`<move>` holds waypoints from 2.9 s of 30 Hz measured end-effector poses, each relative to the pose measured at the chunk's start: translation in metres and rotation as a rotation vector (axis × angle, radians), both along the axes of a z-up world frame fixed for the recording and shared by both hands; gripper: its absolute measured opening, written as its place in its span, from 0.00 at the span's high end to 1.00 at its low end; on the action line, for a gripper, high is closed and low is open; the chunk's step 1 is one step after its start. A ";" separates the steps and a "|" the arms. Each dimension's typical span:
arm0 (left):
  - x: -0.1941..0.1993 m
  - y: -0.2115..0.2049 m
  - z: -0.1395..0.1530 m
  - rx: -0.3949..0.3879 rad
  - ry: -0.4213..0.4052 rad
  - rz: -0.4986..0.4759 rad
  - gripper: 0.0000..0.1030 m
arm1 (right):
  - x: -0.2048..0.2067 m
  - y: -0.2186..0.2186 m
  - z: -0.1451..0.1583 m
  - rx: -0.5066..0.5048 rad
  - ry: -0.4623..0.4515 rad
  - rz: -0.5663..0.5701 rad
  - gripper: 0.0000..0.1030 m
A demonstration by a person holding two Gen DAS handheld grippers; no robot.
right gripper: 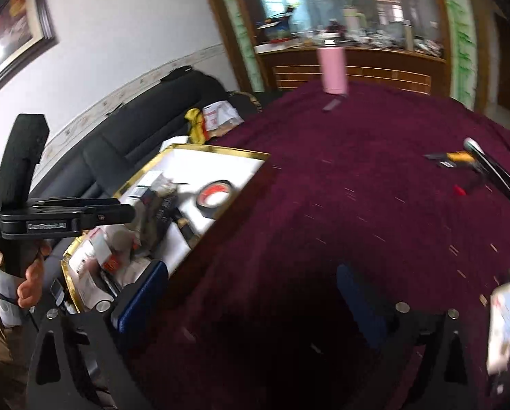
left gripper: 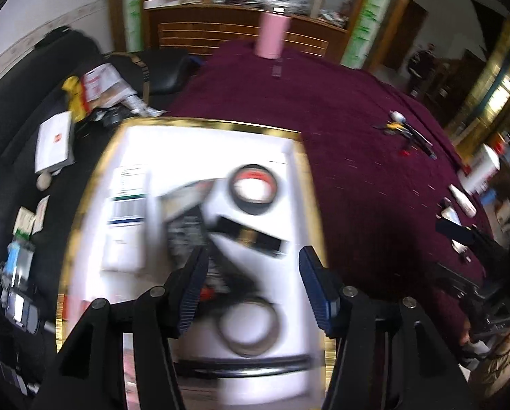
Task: Organize objects
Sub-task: 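Move both tools back over the table toward the remaining items, then grasp the small white staple box with the left tool while the right tool grasps a black marker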
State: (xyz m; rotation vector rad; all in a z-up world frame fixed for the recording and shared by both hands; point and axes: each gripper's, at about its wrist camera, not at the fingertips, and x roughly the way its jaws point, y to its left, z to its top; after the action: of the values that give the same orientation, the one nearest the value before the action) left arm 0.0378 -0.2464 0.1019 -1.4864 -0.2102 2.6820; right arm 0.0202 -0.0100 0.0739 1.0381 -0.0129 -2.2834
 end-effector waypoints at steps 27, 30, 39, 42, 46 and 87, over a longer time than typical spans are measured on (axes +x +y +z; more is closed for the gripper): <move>-0.026 0.184 -0.042 0.061 -0.139 -0.262 0.40 | -0.040 0.189 -0.046 -0.143 -0.192 -0.247 0.00; -0.033 0.187 -0.047 0.064 -0.156 -0.251 0.40 | -0.031 0.198 -0.036 -0.250 -0.158 -0.220 0.00; -0.058 0.246 -0.055 0.074 -0.172 -0.328 0.40 | -0.021 0.259 -0.028 -0.248 -0.144 -0.490 0.00; -0.068 0.283 -0.057 0.075 -0.167 -0.371 0.40 | -0.018 0.282 -0.027 -0.260 -0.146 -0.580 0.00; -0.084 0.328 -0.064 0.107 -0.180 -0.411 0.40 | -0.010 0.302 -0.026 -0.294 -0.150 -0.628 0.00; -0.067 0.272 -0.089 -0.036 -0.173 -0.372 0.72 | -0.030 0.242 -0.040 -0.051 -0.185 -0.400 0.44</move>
State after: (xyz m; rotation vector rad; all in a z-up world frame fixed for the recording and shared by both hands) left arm -0.0288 0.0259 0.0131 -1.5859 0.0997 2.2809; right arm -0.0097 0.2323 0.0335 1.3107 -0.3846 -2.5102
